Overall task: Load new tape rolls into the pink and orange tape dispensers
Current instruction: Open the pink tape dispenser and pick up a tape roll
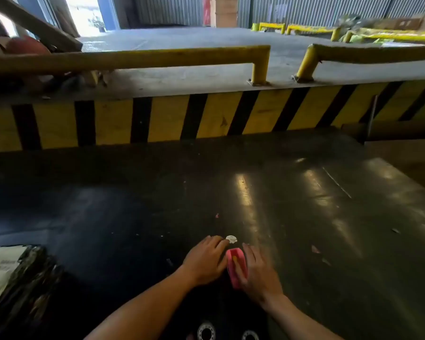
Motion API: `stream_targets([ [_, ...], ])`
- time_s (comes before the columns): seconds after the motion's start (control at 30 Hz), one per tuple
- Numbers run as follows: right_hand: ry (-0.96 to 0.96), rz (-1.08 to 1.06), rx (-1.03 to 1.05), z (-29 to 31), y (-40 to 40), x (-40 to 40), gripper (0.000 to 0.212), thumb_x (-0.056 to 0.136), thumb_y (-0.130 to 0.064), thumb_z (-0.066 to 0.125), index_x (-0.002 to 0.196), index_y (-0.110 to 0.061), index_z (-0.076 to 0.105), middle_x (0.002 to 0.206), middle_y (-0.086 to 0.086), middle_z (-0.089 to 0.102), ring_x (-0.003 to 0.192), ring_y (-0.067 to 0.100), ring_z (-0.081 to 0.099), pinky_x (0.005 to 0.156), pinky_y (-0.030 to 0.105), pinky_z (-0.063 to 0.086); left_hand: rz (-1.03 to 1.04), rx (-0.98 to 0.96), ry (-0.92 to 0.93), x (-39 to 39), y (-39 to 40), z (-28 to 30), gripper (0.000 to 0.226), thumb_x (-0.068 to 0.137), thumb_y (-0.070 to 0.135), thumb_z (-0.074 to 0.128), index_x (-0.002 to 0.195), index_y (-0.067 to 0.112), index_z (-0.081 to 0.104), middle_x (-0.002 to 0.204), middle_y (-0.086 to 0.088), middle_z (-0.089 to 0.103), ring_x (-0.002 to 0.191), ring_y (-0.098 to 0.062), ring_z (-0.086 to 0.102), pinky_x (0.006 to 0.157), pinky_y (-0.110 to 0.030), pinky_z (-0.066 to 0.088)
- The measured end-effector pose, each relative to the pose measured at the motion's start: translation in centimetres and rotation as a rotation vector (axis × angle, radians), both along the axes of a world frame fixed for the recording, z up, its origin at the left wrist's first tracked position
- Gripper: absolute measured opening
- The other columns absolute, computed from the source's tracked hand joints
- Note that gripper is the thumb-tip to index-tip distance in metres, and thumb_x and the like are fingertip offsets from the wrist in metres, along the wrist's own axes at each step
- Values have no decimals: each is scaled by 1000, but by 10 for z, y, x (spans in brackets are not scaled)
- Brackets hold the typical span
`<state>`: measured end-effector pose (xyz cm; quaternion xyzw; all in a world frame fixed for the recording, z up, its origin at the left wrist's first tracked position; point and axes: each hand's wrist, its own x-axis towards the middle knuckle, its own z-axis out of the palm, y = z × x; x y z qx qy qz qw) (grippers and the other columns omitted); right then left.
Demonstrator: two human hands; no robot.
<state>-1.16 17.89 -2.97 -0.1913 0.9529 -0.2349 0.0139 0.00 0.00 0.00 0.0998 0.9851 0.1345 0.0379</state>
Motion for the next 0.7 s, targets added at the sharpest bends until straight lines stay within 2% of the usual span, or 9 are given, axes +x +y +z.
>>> stream_targets([
  [0.13, -88, -33, -81, -18, 2, 8, 63, 92, -56, 42, 143, -20, 44, 138, 0, 56, 124, 16, 54, 98, 26, 45, -27, -2, -80, -5, 9, -13, 53, 103, 38, 37, 151, 17, 34, 154, -8, 40, 143, -22, 35, 119, -33, 23],
  [0.37, -169, -20, -31, -32, 5, 11, 60, 95, -56, 44, 146, -24, 37, 137, -3, 54, 122, 15, 53, 99, 28, 44, -17, 64, -170, -12, 13, -31, 53, 98, 33, 45, 149, 21, 37, 148, -5, 48, 137, -20, 44, 115, -36, 34],
  [0.53, -207, 53, 16, -43, 15, 8, 64, 95, -44, 52, 152, -25, 29, 143, -2, 48, 127, 18, 49, 103, 32, 43, -30, -58, -138, -3, 10, -46, 58, 98, 42, 39, 152, 22, 31, 140, -8, 50, 127, -25, 48, 109, -41, 39],
  [0.63, -183, 141, 65, -48, 26, 4, 62, 94, -40, 50, 152, -27, 31, 142, 0, 49, 126, 21, 49, 103, 34, 44, -48, -107, -128, 10, 9, -50, 60, 98, 42, 38, 153, 21, 27, 139, -9, 49, 124, -25, 47, 108, -41, 39],
  [0.7, -138, 183, 87, -50, 32, 3, 60, 91, -43, 47, 148, -28, 38, 137, 1, 53, 124, 23, 51, 101, 35, 45, -57, -125, -120, 20, 11, -53, 60, 98, 41, 39, 153, 20, 26, 139, -10, 48, 124, -25, 46, 109, -41, 38],
])
